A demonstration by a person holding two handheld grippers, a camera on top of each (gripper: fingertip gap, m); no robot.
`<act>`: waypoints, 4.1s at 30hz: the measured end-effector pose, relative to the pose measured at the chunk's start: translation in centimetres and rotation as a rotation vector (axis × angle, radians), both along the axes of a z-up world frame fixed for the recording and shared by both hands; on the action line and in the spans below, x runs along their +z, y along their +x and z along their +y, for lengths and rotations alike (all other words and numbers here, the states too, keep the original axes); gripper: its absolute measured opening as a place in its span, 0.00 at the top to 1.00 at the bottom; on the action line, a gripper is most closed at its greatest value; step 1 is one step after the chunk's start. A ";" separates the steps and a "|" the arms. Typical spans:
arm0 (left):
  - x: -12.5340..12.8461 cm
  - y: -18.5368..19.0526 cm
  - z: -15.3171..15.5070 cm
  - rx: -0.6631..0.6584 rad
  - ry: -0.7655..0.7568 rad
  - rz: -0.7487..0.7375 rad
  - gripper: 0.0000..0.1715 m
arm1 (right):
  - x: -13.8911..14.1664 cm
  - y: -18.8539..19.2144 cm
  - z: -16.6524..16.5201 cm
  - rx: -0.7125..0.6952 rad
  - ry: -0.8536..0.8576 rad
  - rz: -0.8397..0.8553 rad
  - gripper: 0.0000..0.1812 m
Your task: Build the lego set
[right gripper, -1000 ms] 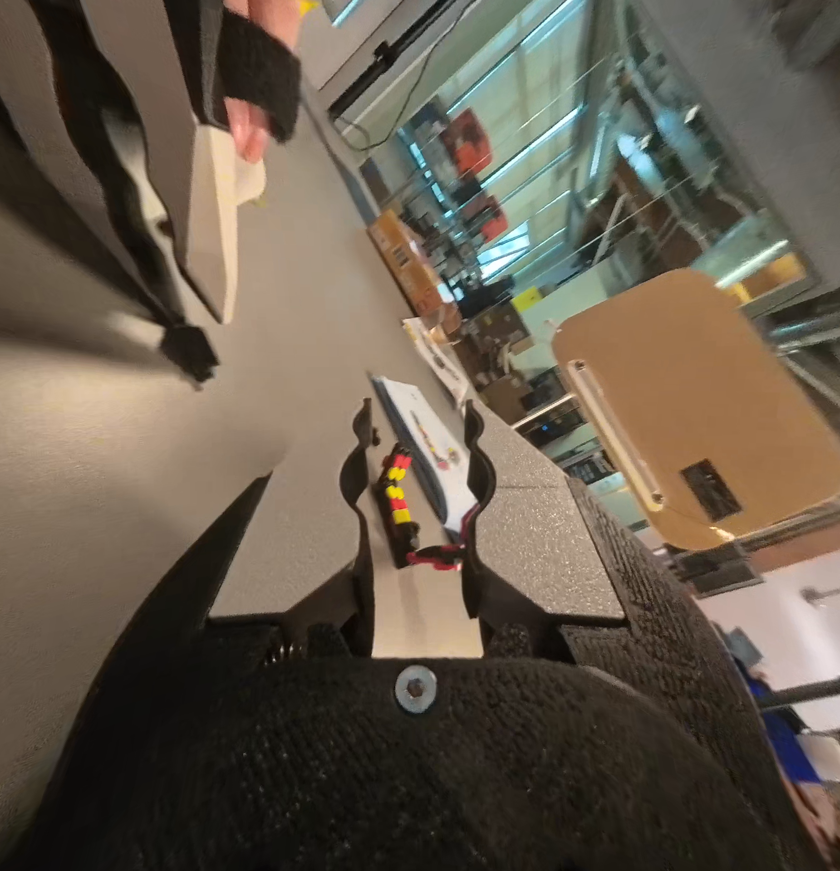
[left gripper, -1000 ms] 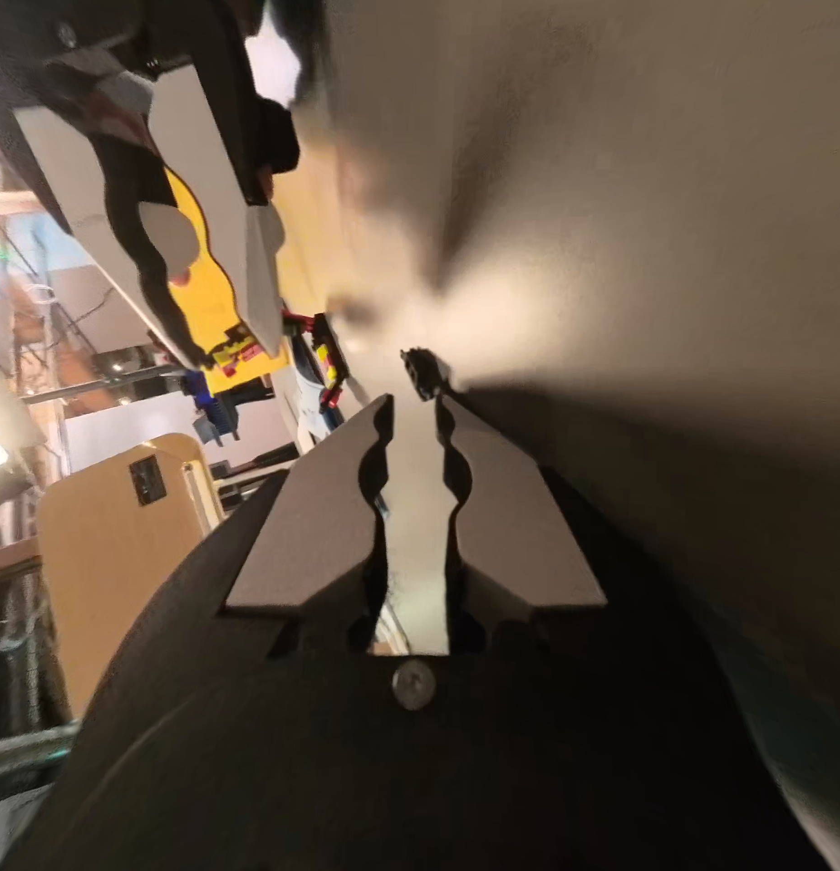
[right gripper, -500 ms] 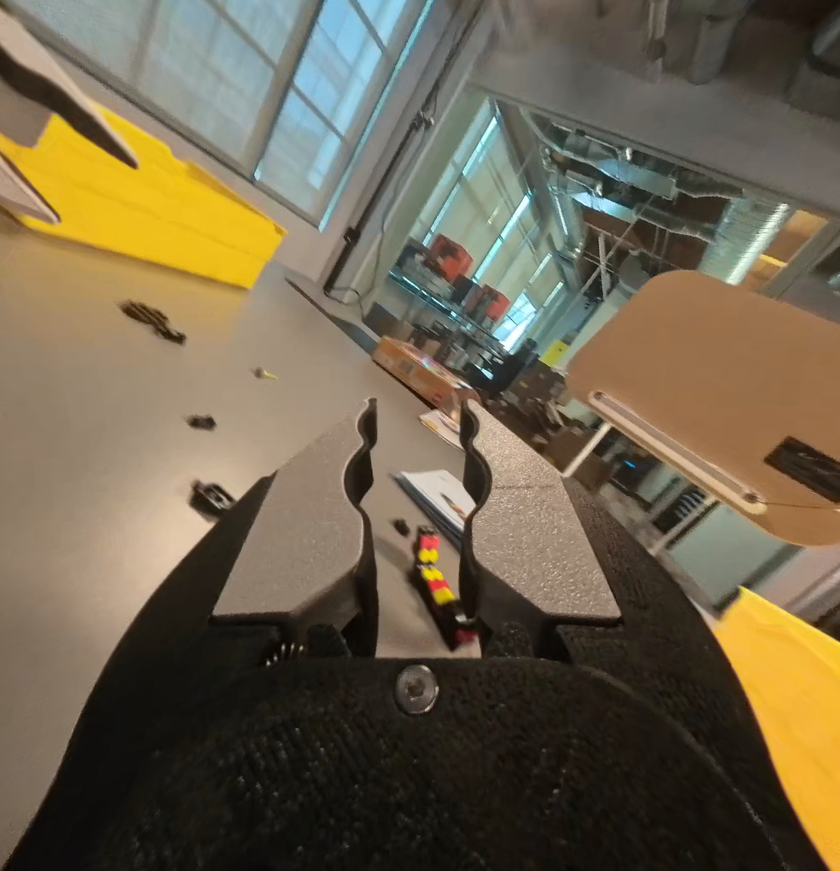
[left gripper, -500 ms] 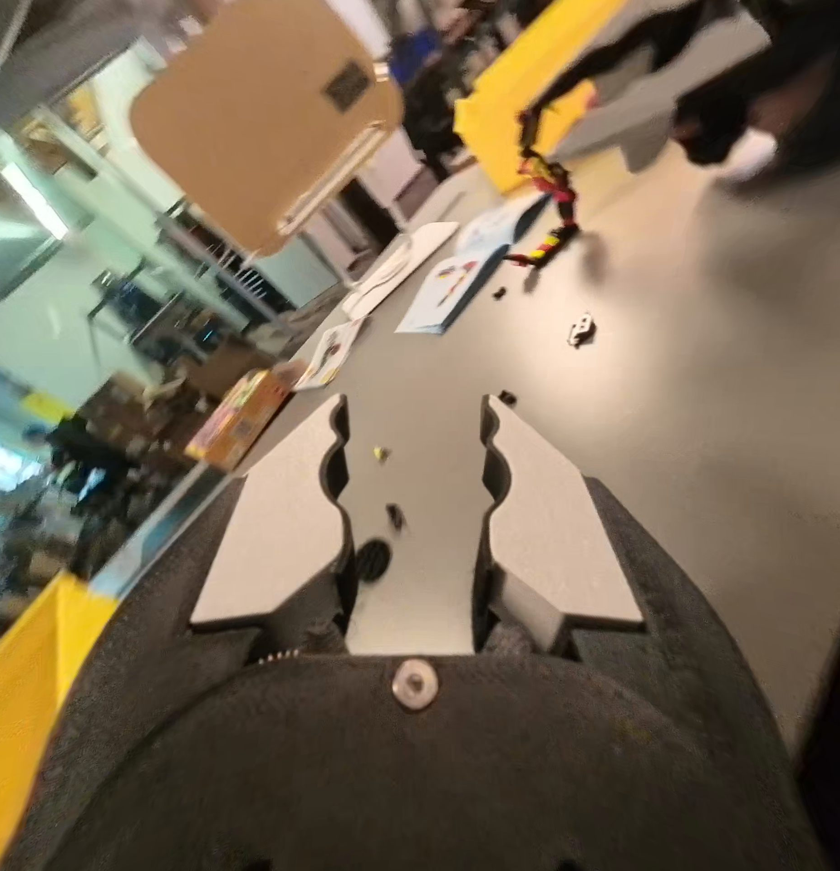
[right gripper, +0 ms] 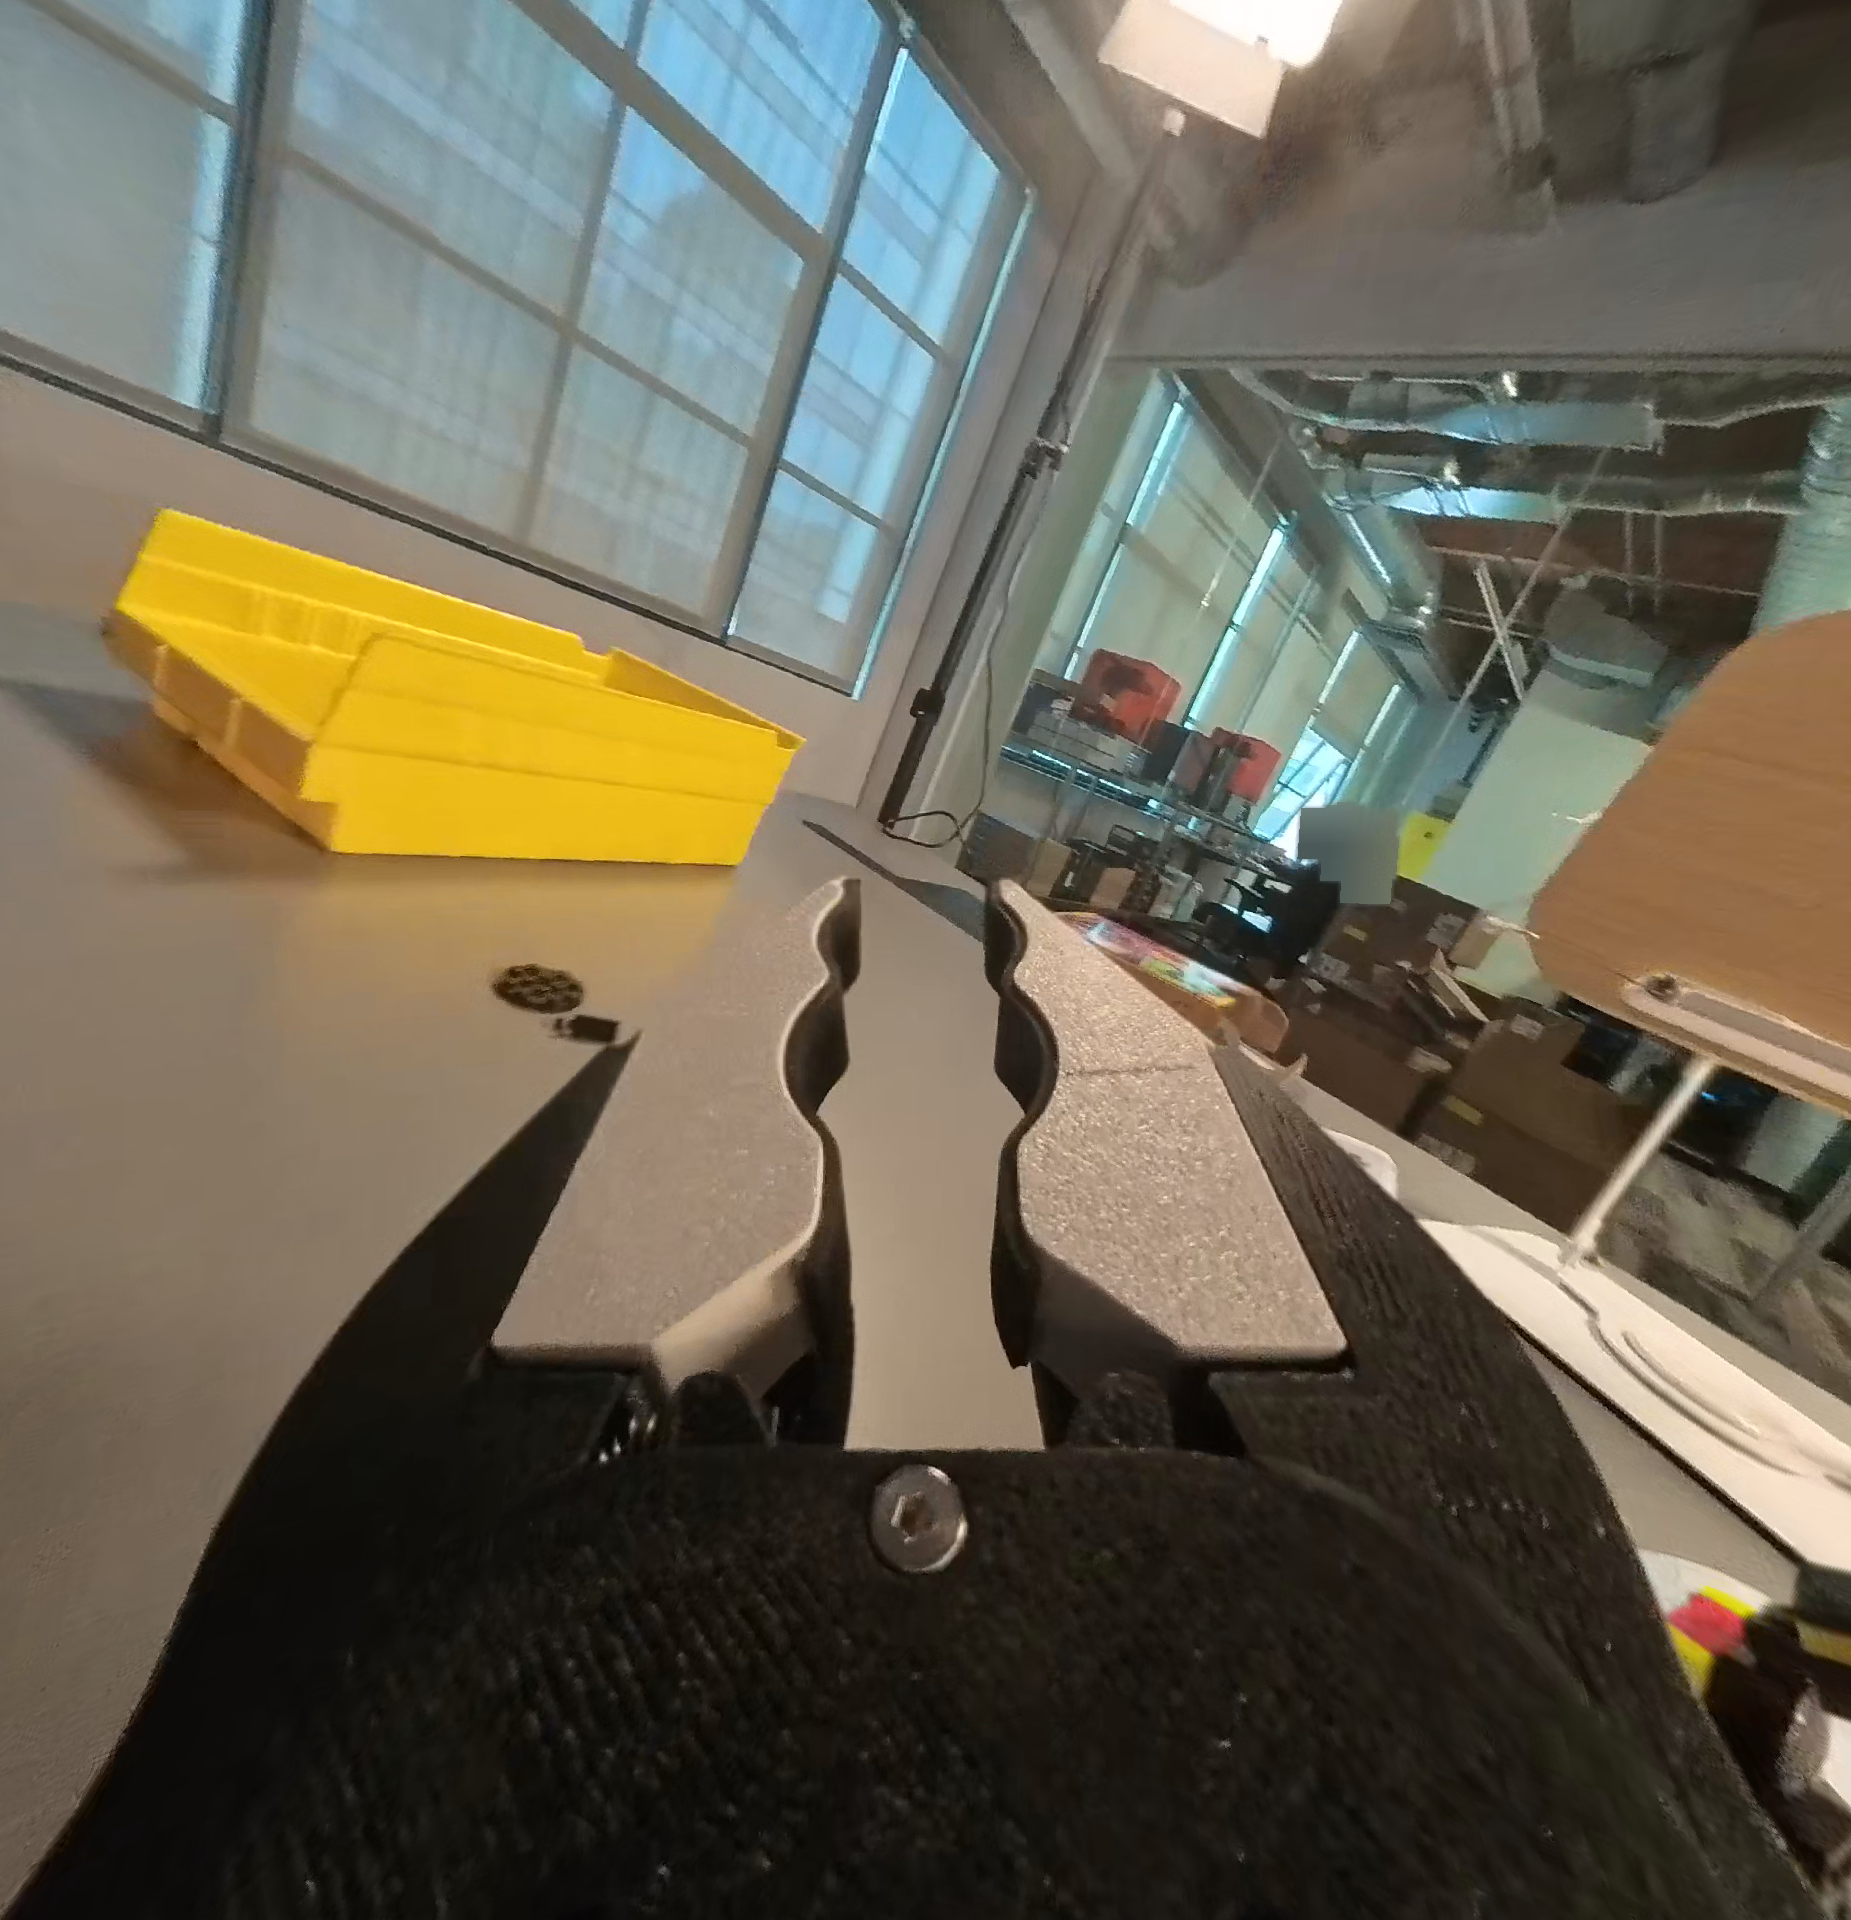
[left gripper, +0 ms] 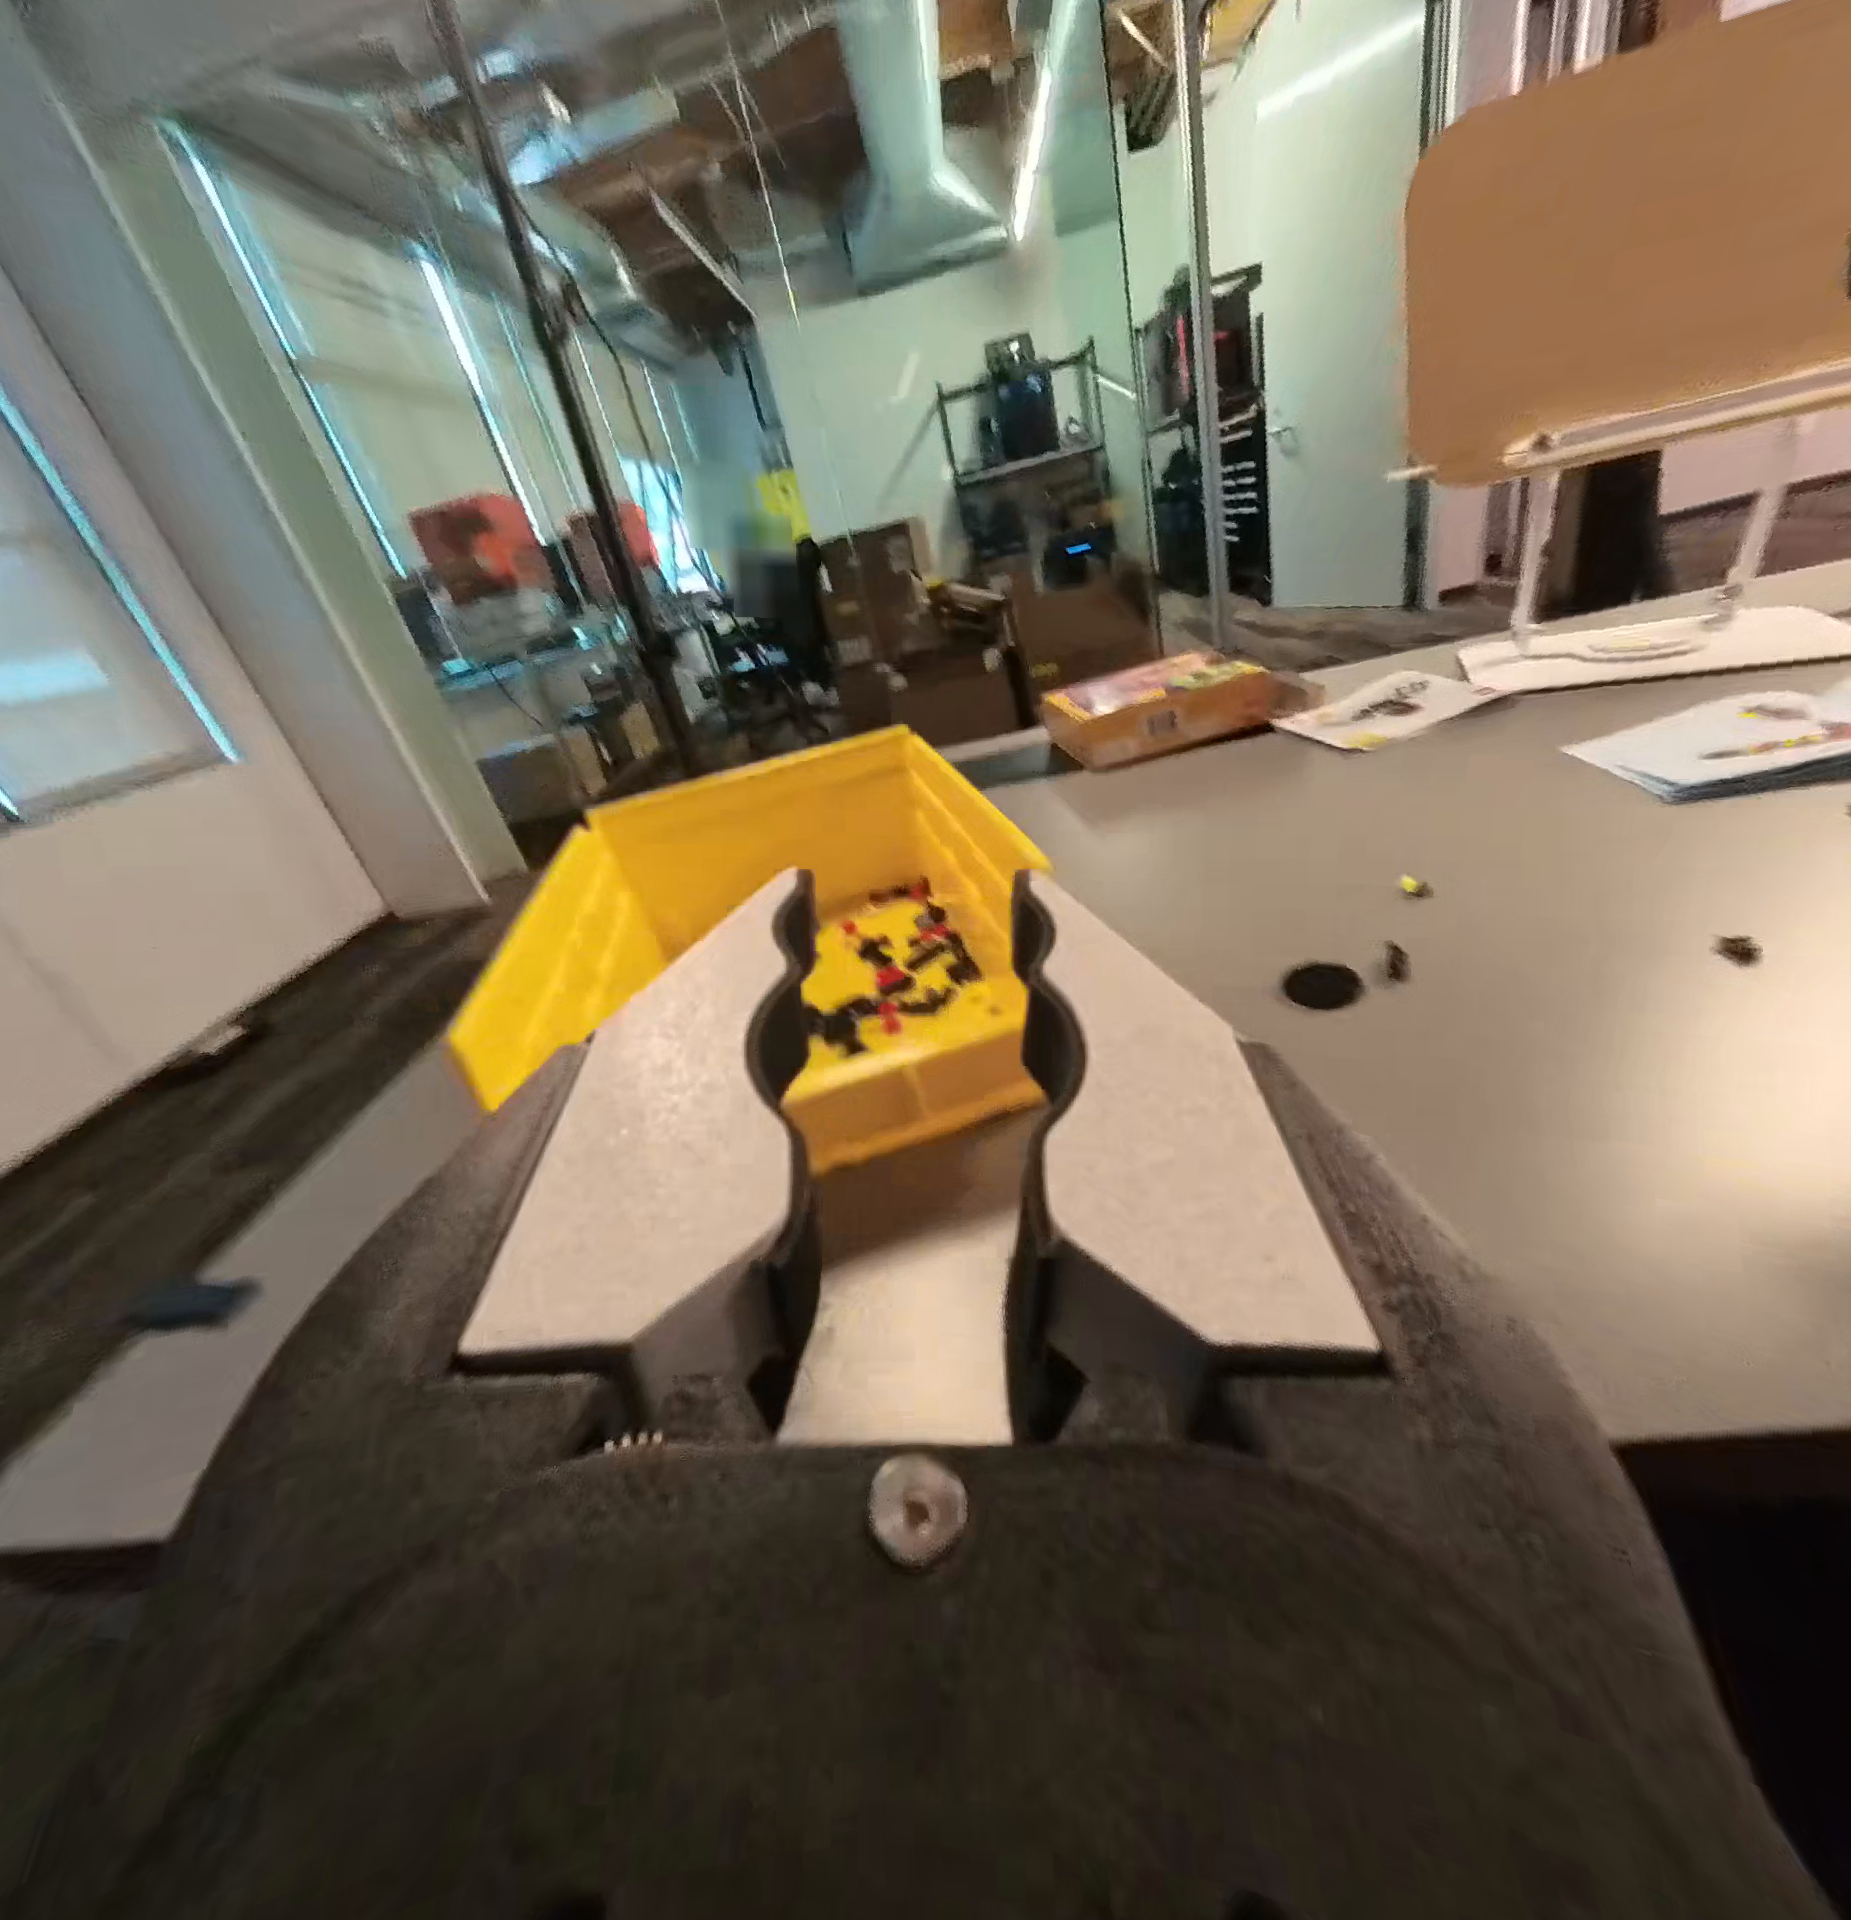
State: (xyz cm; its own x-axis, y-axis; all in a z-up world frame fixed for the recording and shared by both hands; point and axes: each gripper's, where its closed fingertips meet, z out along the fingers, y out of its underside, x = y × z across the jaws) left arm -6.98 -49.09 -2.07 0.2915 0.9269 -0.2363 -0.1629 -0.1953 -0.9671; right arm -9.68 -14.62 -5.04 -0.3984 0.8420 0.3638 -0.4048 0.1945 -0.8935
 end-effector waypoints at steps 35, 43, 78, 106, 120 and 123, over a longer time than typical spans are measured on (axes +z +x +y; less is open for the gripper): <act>-14.1 -26.7 2.1 -0.143 -0.231 -1.314 0.84 | -1.5 -4.2 1.1 -0.147 0.098 -0.034 0.91; -15.3 -26.7 2.4 -0.069 -0.309 -1.314 0.86 | -1.3 -3.9 0.8 -0.119 0.078 -0.035 0.92; -14.7 -1.7 39.6 -1.172 -0.976 -0.824 0.96 | -0.1 4.3 11.4 -0.518 0.102 0.056 0.93; -15.5 0.9 35.3 -1.276 -0.492 -0.822 0.81 | -12.4 1.3 6.4 0.207 0.449 -0.806 0.92; -15.5 1.0 35.5 -1.319 -0.515 -0.792 0.81 | -12.7 1.1 6.1 0.251 0.501 -0.792 1.00; -15.4 0.9 35.5 -1.320 -0.498 -0.806 0.81 | -12.6 1.0 6.3 0.235 0.468 -0.811 1.00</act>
